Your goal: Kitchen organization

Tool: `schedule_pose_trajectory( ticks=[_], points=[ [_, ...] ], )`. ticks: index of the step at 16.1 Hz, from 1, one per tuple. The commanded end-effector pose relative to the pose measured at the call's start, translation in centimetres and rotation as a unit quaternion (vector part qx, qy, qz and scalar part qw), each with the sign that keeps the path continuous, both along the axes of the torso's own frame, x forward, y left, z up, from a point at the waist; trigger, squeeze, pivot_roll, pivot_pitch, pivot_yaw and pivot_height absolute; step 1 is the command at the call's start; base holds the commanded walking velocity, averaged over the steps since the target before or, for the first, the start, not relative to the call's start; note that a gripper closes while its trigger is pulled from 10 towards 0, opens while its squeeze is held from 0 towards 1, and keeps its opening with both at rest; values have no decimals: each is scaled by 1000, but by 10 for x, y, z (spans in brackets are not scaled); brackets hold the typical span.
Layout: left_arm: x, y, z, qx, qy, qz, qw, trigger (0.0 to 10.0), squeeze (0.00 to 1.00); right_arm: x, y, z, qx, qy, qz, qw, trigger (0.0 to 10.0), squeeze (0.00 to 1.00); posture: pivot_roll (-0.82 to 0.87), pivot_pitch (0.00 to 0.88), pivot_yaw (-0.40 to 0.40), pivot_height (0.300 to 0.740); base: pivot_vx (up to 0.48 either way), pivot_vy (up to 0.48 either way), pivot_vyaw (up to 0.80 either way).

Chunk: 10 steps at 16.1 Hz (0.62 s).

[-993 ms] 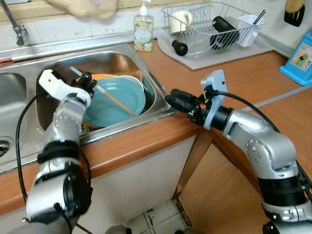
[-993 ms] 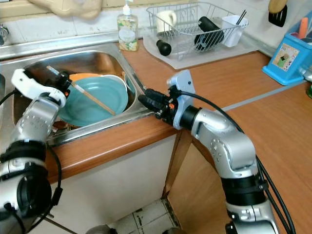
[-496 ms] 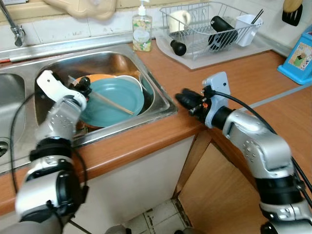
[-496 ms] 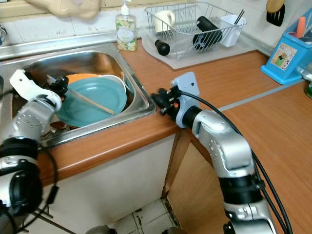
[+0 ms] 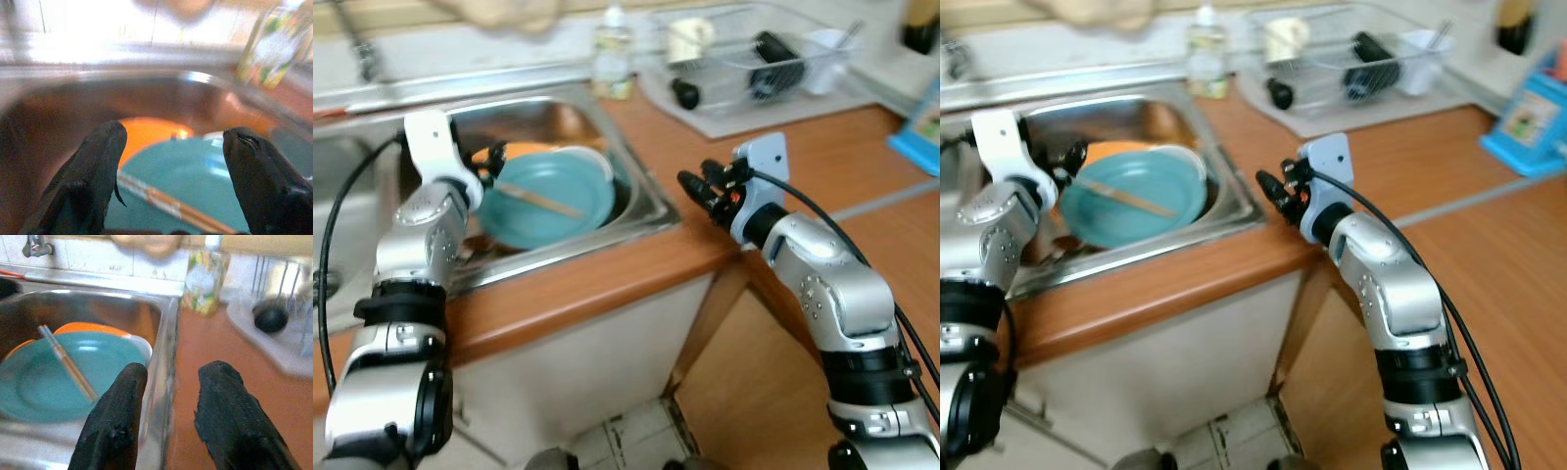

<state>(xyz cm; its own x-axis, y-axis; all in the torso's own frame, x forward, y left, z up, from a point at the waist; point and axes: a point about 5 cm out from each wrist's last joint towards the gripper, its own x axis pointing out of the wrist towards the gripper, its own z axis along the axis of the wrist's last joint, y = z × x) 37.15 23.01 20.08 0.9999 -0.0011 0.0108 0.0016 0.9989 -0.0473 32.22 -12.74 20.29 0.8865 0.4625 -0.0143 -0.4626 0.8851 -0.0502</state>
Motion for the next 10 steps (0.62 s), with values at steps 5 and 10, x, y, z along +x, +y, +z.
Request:
schedule_pose_trajectory(
  ticks=[5,10],
  points=[
    [-29,-37,9,-12,-86,-55,995,10000,1000,-13,13,5,-20,-74,-46,996,10000,1000,-140,0,-22,740,0,0,800],
    [-78,-69,-35,91,-35,-105,990,10000,1000,-31,10,-6,-26,-101,-89,991,10000,1000,-140,0,-19,740,0,0,800]
  ],
)
